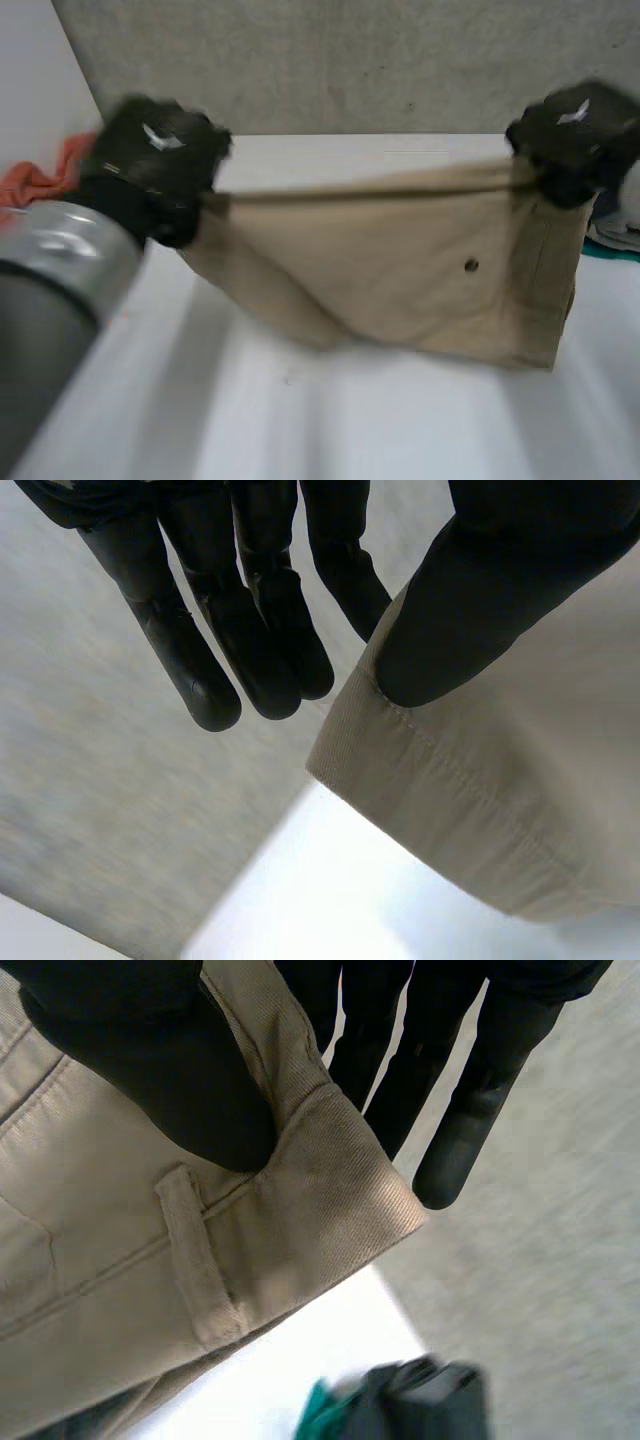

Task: Fold the laundry.

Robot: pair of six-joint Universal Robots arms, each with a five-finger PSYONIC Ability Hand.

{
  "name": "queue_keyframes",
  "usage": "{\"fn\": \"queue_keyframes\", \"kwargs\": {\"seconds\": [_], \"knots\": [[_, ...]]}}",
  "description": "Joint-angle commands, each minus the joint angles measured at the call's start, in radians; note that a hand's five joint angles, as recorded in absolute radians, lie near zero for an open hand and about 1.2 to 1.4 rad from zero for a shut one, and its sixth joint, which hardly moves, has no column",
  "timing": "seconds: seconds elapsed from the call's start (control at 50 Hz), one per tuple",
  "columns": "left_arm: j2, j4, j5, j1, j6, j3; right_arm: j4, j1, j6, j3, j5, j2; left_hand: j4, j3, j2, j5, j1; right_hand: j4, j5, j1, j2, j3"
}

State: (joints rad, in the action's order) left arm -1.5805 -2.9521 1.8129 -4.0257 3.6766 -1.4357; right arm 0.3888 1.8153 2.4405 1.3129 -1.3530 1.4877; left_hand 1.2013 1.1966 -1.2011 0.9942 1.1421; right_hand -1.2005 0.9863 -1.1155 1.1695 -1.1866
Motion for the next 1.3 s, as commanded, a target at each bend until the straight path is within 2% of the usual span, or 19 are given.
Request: {"fn": "queue_keyframes", "kwargs": {"seconds": [0.02, 0.12, 0.16, 0.2, 0.24, 0.32, 0.36, 0.46, 0.52, 0.6, 0.74, 0.9, 1.02, 1.06, 1.2, 1.3], "knots": [[-0.384, -0.039, 0.005, -0.013, 0.019, 0.168, -0.04, 0.024, -0.037, -0.092, -0.106, -0.303, 0.195, 0.2, -0.195, 0.228, 0.254, -0.196, 0.235, -0.281, 0.227, -0.21], [-0.584, -0.151, 0.008, -0.073, 0.12, 0.404, -0.206, 0.09, -0.035, -0.202, -0.155, -0.418, 0.195, 0.2, -0.195, 0.228, 0.254, -0.196, 0.235, -0.281, 0.227, -0.21], [-0.641, -0.261, 0.005, -0.108, 0.209, 0.521, -0.359, 0.111, -0.038, -0.257, -0.169, -0.44, 0.195, 0.2, -0.195, 0.228, 0.254, -0.196, 0.235, -0.281, 0.227, -0.21], [-0.647, -0.361, 0.003, -0.118, 0.27, 0.592, -0.491, 0.121, -0.04, -0.288, -0.175, -0.448, 0.195, 0.2, -0.195, 0.228, 0.254, -0.196, 0.235, -0.281, 0.227, -0.21], [-0.636, -0.631, -0.006, -0.124, 0.359, 0.678, -0.797, 0.127, -0.037, -0.317, -0.178, -0.445, 0.195, 0.2, -0.195, 0.228, 0.254, -0.196, 0.235, -0.281, 0.227, -0.21], [-0.578, -0.913, -0.018, -0.118, 0.376, 0.672, -1.142, 0.137, -0.038, -0.331, -0.181, -0.435, 0.195, 0.2, -0.195, 0.228, 0.254, -0.196, 0.235, -0.281, 0.227, -0.21], [-0.521, -0.94, -0.018, -0.121, 0.373, 0.621, -1.173, 0.157, -0.037, -0.356, -0.181, -0.435, 0.195, 0.2, -0.195, 0.228, 0.254, -0.196, 0.235, -0.281, 0.227, -0.21], [-0.397, -0.886, -0.017, -0.121, 0.326, 0.415, -1.023, 0.211, -0.026, -0.435, -0.175, -0.455, 0.195, 0.2, -0.195, 0.228, 0.254, -0.196, 0.235, -0.281, 0.227, -0.21], [-0.336, -0.842, -0.015, -0.122, 0.3, 0.267, -0.871, 0.223, 0.03, -0.448, -0.163, -0.477, 0.195, 0.2, -0.195, 0.228, 0.254, -0.196, 0.235, -0.281, 0.227, -0.21], [-0.308, -0.786, -0.001, -0.113, 0.29, 0.105, -0.75, 0.223, 0.071, -0.431, -0.152, -0.509, 0.195, 0.2, -0.195, 0.228, 0.254, -0.196, 0.235, -0.281, 0.227, -0.21], [-0.32, -0.754, 0.02, -0.087, 0.274, -0.129, -0.604, 0.233, 0.071, -0.315, -0.16, -0.595, 0.195, 0.2, -0.195, 0.228, 0.254, -0.196, 0.235, -0.281, 0.227, -0.21], [-0.409, -0.731, 0.028, -0.039, 0.266, -0.276, -0.548, 0.251, 0.025, -0.16, -0.156, -0.666, 0.195, 0.2, -0.195, 0.228, 0.254, -0.196, 0.235, -0.281, 0.227, -0.21], [-0.379, -0.627, 0.077, -0.021, 0.258, -0.336, -0.47, 0.243, -0.009, -0.06, -0.158, -0.609, 0.195, 0.2, -0.195, 0.228, 0.254, -0.196, 0.235, -0.281, 0.227, -0.21], [-0.317, -0.55, 0.101, -0.007, 0.238, -0.356, -0.424, 0.245, -0.018, -0.014, -0.161, -0.551, 0.195, 0.2, -0.195, 0.228, 0.254, -0.196, 0.235, -0.281, 0.227, -0.21], [-0.193, -0.316, 0.108, 0.031, 0.151, -0.407, -0.26, 0.237, -0.025, 0.142, -0.153, -0.388, 0.195, 0.2, -0.195, 0.228, 0.254, -0.196, 0.235, -0.281, 0.227, -0.21], [-0.132, -0.185, 0.105, 0.053, 0.103, -0.433, -0.217, 0.236, -0.029, 0.252, -0.147, -0.301, 0.195, 0.2, -0.195, 0.228, 0.254, -0.196, 0.235, -0.281, 0.227, -0.21]]}}
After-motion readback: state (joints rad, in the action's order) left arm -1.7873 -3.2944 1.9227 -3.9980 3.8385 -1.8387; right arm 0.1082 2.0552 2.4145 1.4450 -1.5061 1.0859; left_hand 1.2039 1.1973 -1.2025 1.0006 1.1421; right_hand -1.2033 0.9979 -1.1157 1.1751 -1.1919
